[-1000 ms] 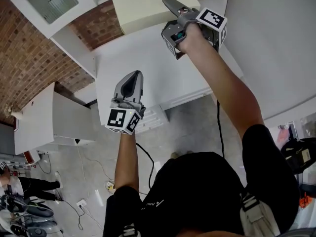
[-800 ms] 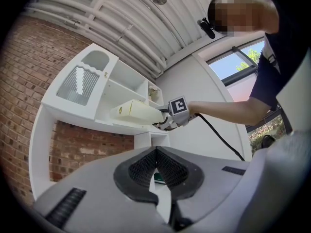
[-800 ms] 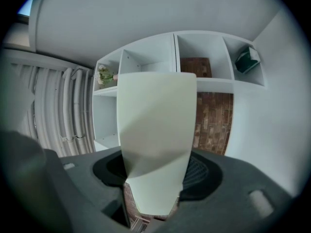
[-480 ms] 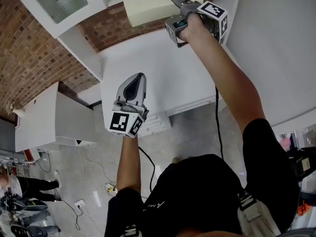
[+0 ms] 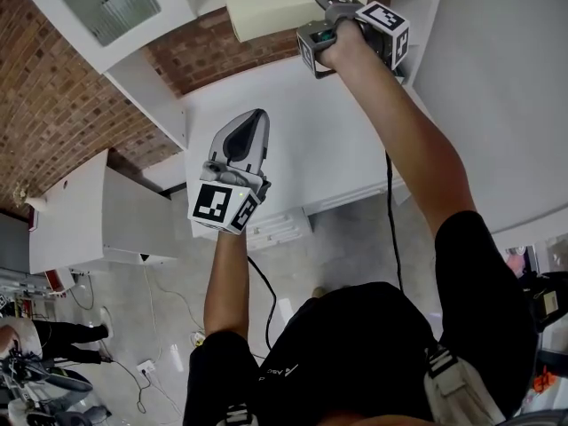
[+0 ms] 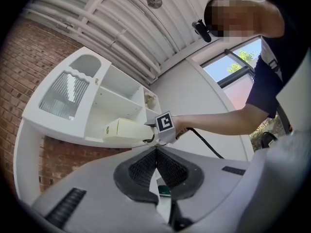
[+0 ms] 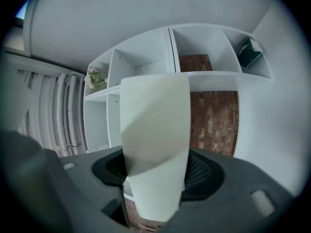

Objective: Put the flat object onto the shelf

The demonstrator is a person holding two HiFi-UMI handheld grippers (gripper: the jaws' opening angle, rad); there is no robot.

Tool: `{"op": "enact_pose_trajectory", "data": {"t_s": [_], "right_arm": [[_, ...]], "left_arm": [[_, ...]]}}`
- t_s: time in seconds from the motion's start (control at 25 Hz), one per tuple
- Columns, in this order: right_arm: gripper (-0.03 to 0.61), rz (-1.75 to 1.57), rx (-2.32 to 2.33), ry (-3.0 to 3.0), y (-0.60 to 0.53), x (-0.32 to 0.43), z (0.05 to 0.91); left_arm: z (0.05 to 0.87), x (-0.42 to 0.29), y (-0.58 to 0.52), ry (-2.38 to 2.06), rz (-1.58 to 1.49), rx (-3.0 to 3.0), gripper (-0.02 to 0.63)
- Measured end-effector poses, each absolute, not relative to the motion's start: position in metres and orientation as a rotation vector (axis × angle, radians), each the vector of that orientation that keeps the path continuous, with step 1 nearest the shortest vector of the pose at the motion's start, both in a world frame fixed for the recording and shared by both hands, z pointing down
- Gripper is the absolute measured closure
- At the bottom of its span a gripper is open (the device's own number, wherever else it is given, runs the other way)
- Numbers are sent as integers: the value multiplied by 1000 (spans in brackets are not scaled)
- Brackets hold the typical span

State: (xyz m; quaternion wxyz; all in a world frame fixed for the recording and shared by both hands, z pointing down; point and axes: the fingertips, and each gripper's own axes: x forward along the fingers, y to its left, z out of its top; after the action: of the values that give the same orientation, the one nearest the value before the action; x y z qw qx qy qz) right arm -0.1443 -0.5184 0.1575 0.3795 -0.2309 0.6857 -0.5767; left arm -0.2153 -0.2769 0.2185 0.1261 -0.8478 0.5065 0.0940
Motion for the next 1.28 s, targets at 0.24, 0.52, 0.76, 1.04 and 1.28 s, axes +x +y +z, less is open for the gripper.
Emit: {"op": "enact_pose_trajectory", "data": {"t_s": [0.24,0.52,0.76,1.04,1.28], "right_arm": [[276,-1400,-528,1750,-532,-147,135],[267,-1362,-517,1818,-566,-162,129],[265,-1330,-500,1750,-584,-169,131],[265,-1265,-531,1629,-592,-175,134],[265,-1245,-545,1644,-600,-190,129]], "left_arm": [[210,-222,-286,1462,268,-2465,615],[219,-229,-291,1483,257,-2468,615],[227,-241,-294,1518,241,-2465,615],[237,-255,-299,1557,228,-2463,615],[239,-268,-302,1581,229,-2458,615]]}}
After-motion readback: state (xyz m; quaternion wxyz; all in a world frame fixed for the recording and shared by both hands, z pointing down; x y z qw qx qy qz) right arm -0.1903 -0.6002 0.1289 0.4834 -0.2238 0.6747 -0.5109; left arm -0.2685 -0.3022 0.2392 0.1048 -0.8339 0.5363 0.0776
